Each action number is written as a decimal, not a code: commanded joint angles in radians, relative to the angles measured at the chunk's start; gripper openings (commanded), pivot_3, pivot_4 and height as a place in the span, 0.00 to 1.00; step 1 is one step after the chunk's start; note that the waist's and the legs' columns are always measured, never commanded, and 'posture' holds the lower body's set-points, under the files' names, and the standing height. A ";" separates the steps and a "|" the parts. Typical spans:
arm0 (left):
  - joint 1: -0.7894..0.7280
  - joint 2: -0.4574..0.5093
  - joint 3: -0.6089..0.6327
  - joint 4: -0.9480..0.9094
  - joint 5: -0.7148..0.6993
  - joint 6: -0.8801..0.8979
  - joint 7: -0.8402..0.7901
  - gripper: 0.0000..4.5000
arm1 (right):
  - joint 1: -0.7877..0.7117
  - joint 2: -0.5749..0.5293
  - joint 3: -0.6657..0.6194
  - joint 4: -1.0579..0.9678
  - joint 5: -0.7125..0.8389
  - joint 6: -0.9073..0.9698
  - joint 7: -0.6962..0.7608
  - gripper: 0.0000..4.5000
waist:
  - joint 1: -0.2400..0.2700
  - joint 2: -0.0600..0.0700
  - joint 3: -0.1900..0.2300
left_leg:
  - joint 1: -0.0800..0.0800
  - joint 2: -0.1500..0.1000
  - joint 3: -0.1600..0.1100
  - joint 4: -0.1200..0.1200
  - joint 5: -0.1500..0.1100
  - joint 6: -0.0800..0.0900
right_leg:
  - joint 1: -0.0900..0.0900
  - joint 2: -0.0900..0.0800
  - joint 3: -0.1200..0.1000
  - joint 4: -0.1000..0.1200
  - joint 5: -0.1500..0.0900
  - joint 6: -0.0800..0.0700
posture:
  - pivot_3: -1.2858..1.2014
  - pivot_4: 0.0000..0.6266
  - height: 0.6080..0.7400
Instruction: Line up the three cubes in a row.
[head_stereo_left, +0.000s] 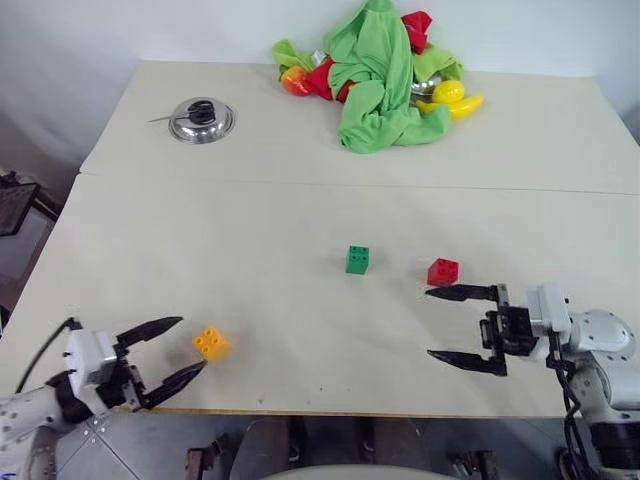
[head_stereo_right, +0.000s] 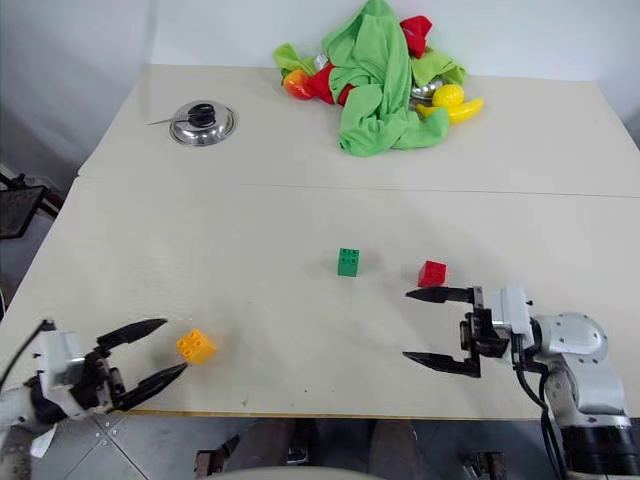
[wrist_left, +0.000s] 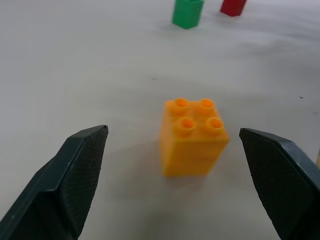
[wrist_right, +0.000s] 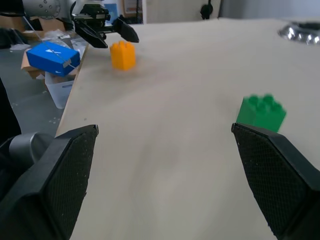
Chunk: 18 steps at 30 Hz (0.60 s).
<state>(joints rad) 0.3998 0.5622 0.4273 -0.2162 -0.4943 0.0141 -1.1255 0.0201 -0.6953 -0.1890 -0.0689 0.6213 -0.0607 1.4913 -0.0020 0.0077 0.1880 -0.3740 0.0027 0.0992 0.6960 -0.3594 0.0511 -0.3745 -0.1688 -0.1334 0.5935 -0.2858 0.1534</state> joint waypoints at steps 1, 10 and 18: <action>-0.003 -0.016 -0.016 0.004 0.015 -0.032 0.036 1.00 | 0.025 -0.011 -0.049 -0.004 0.008 -0.029 0.001 1.00 | -0.002 0.000 0.000 | 0.001 0.001 0.001 0.000 0.000 0.000 | 0.000 0.000 0.001 0.000 0.000 0.000 | 0.52 0.24 1.00; -0.080 0.019 -0.084 0.014 -0.010 -0.010 0.029 0.40 | 0.071 0.002 -0.091 -0.008 0.001 -0.064 -0.045 1.00 | 0.003 0.000 0.000 | 0.002 0.003 0.003 0.000 -0.001 -0.001 | -0.001 0.000 0.002 0.000 0.000 0.000 | 0.52 0.24 1.00; -0.567 0.124 -0.285 0.178 -0.019 0.141 -0.131 0.33 | 0.080 0.004 -0.097 -0.004 -0.002 -0.082 -0.069 1.00 | 0.025 0.001 -0.001 | 0.003 0.001 0.003 0.002 0.000 0.000 | 0.000 0.000 0.002 0.005 0.000 -0.001 | 0.52 0.24 1.00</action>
<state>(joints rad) -0.1184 0.6715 0.1863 -0.0764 -0.5209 0.1410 -1.2040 0.0993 -0.6932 -0.2616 -0.0666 0.6106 -0.1297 1.4282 0.0233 0.0090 0.1875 -0.3715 0.0034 0.1023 0.6981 -0.3592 0.0513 -0.3753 -0.1685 -0.1316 0.5992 -0.2862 0.1526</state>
